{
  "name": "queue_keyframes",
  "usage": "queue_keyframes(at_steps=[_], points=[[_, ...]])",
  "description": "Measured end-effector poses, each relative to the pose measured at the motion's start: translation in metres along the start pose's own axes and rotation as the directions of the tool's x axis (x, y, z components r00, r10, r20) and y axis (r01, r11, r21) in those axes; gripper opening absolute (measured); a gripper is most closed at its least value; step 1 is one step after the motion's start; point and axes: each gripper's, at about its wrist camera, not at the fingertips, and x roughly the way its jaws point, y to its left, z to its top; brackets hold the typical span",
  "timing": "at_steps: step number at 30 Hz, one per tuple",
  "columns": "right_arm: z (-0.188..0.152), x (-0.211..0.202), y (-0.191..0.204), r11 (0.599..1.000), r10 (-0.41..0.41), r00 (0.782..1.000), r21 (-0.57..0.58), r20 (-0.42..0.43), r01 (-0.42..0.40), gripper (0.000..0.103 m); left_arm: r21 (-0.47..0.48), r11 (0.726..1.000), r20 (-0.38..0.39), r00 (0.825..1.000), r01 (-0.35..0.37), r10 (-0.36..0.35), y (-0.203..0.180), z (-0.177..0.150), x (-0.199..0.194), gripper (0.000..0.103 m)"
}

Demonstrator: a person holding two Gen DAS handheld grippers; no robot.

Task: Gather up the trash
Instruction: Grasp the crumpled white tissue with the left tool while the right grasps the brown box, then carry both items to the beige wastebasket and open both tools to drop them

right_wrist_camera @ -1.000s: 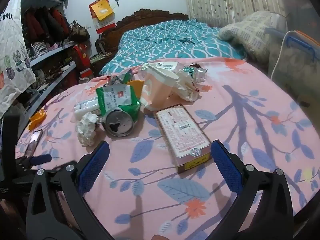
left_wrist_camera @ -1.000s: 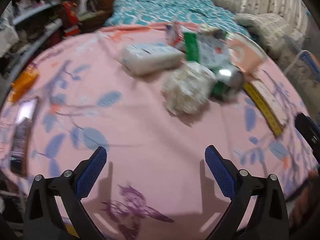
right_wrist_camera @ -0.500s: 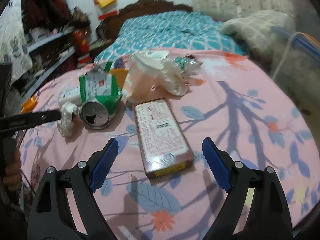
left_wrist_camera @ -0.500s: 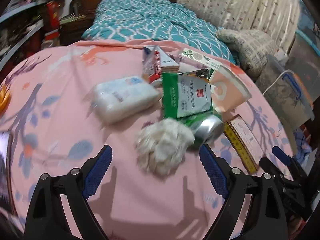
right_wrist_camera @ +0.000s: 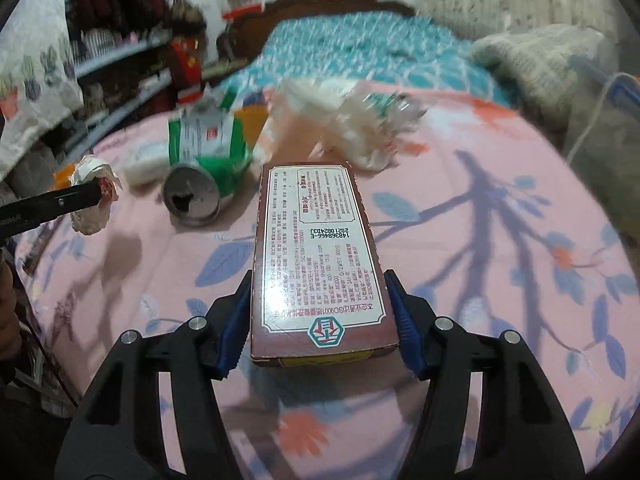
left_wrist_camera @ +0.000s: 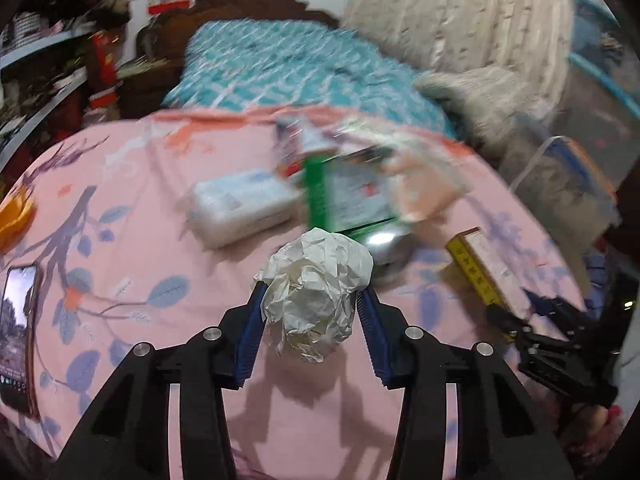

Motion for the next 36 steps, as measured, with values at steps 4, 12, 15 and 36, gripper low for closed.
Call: queue_keyframes(at_steps=[4,12,15,36], points=[[-0.001,-0.029,-0.047,0.990,-0.077,0.993,0.122,0.092,0.066,0.063,0.069,0.979,-0.028,0.981,0.191,-0.190,-0.063,0.030,0.012,0.043],[-0.033,-0.091,-0.221,0.807,-0.292,0.949,0.563,0.120,0.178,0.063,0.274,0.770,-0.258,0.816,0.575,-0.518,-0.291,0.074,0.105,0.043],[-0.053,-0.110,-0.276,0.710,-0.351,0.931,0.675,0.095,0.199,0.063,0.239,0.684,-0.405,0.711,0.689,-0.575,-0.378,0.080,0.159,0.044],[-0.021,-0.116,-0.261,0.783,-0.224,0.935,0.622,0.273,0.006,0.058,0.065,0.759,-0.155,0.758,0.647,-0.633,-0.302,0.111,0.124,0.073]])
